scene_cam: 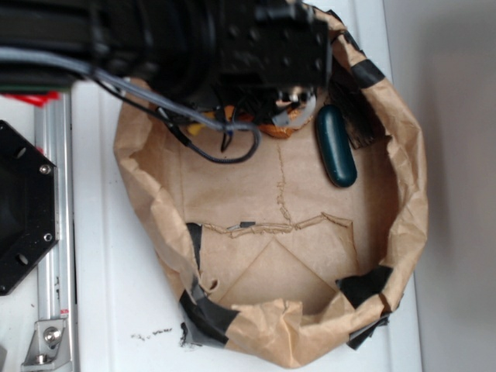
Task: Grab the yellow cloth.
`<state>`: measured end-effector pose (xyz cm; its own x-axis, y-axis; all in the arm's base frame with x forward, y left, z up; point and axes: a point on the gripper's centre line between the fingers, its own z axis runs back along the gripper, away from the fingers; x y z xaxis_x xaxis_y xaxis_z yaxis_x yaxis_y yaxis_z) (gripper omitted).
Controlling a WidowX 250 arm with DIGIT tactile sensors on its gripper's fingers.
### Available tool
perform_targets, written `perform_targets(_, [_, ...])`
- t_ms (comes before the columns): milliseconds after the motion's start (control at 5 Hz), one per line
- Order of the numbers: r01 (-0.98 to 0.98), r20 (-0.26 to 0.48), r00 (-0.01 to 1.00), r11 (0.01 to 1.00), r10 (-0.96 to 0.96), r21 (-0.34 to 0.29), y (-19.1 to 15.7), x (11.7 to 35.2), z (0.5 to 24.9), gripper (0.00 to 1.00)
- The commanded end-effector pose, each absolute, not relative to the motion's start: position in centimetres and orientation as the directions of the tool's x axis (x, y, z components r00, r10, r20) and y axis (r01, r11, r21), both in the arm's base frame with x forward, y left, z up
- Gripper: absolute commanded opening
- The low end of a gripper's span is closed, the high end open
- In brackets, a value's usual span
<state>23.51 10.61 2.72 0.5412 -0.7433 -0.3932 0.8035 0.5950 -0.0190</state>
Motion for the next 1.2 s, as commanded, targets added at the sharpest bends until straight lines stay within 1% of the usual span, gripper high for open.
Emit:
perform_targets(0, [0.766, -0.407, 0.600, 0.642, -0.689, 0.043, 11.1, 23.4, 2.5, 0.00])
perform_targets(200, [0.757, -0.375, 0.615, 0.652, -0.694, 0.036, 11.0, 23.5, 2.9, 0.00])
perform_targets(400, [0.751, -0.370, 0.622, 0.659, -0.690, 0.035, 11.2, 23.4, 3.0, 0.00])
perform_targets(600, [0.748, -0.386, 0.622, 0.662, -0.681, 0.037, 11.2, 23.5, 2.8, 0.00])
perform_targets(800, [0.710, -0.317, 0.679, 0.702, -0.662, 0.056, 10.9, 23.7, 4.5, 0.00])
perform_targets(1000, [0.525, -0.018, 0.851, 0.851, -0.524, 0.023, 7.7, 24.3, 9.4, 0.00])
